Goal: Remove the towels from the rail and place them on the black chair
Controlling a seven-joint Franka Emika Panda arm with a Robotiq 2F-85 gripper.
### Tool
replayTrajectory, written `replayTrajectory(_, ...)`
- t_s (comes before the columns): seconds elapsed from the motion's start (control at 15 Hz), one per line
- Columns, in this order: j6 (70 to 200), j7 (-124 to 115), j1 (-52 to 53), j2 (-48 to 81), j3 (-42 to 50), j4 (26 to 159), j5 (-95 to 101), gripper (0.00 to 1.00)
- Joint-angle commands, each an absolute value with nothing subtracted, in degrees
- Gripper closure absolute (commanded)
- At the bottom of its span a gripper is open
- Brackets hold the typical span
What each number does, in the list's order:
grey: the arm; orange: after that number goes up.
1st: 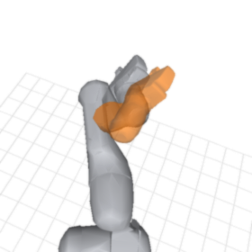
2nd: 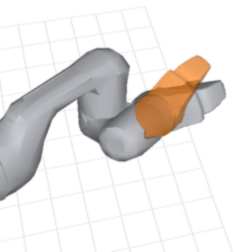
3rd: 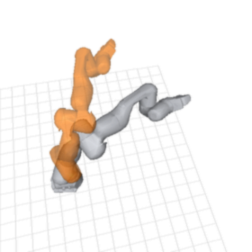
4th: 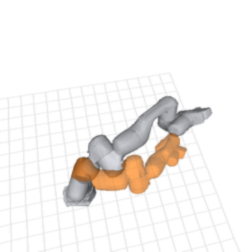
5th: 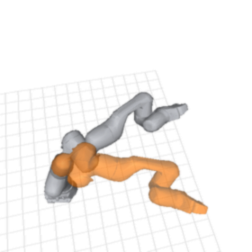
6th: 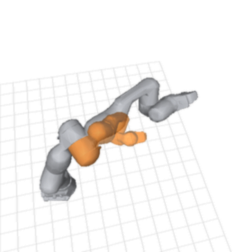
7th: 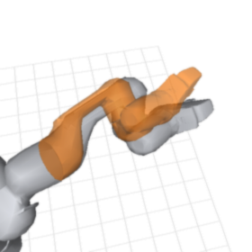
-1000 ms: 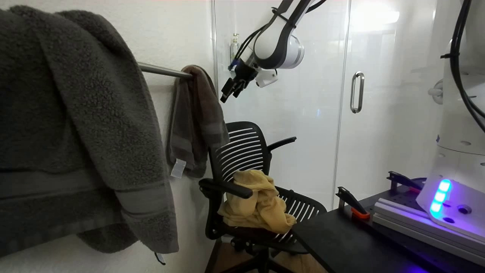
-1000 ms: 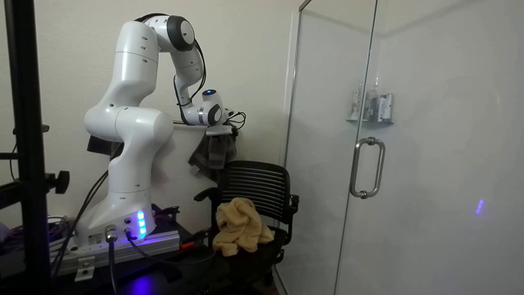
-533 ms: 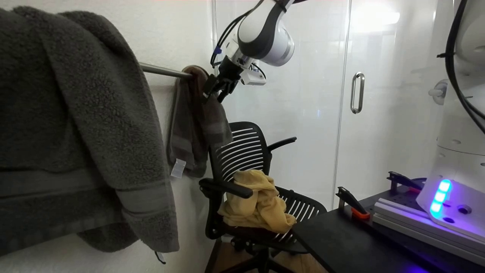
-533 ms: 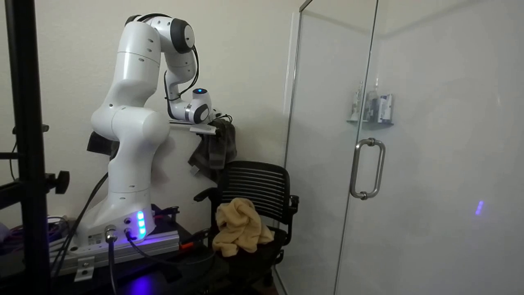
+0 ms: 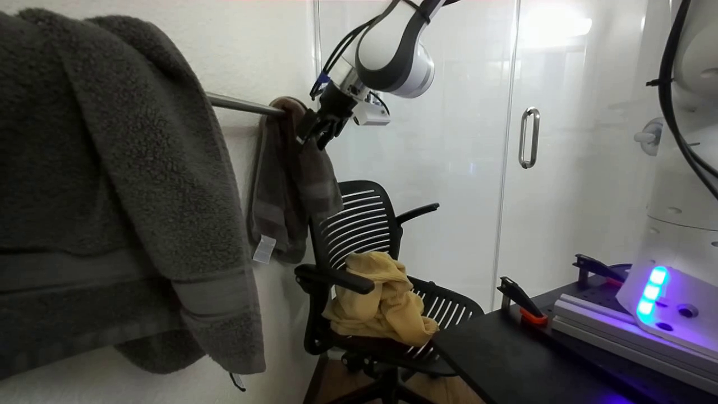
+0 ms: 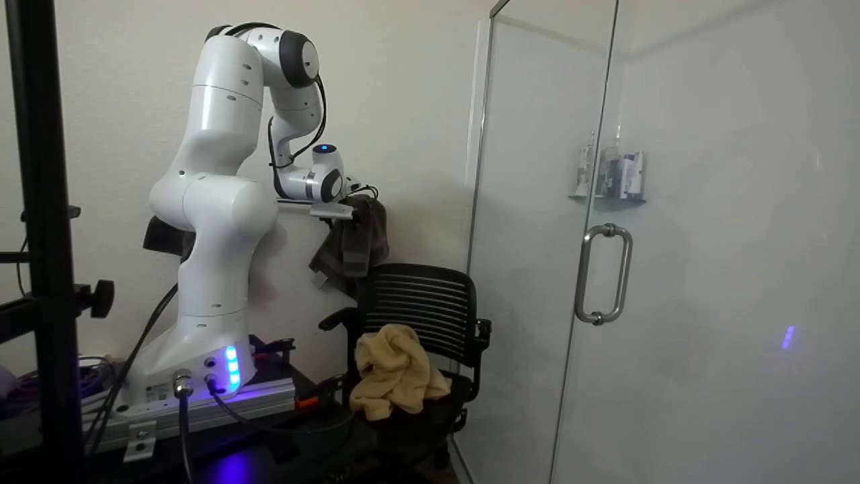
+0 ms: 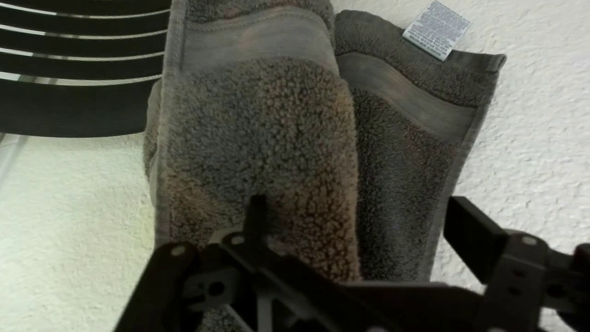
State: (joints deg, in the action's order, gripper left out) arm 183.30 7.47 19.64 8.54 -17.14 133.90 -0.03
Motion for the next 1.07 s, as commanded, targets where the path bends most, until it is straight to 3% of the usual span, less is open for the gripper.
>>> replayTrajectory(0.0, 185.7, 7.0, 21.5, 10.4, -15.3, 133.3, 1.4, 0.33)
replayTrajectory(0.6, 192.0, 8.1, 31.8, 10.4, 0.4, 133.7, 0.8, 0.96)
replayTrajectory(0.67, 191.6, 7.0, 31.3, 10.4, -0.7, 133.7, 0.6, 1.0)
replayTrajectory(1.0, 190.2, -1.8, 21.4, 8.2, -16.3, 134.2, 2.3, 0.99)
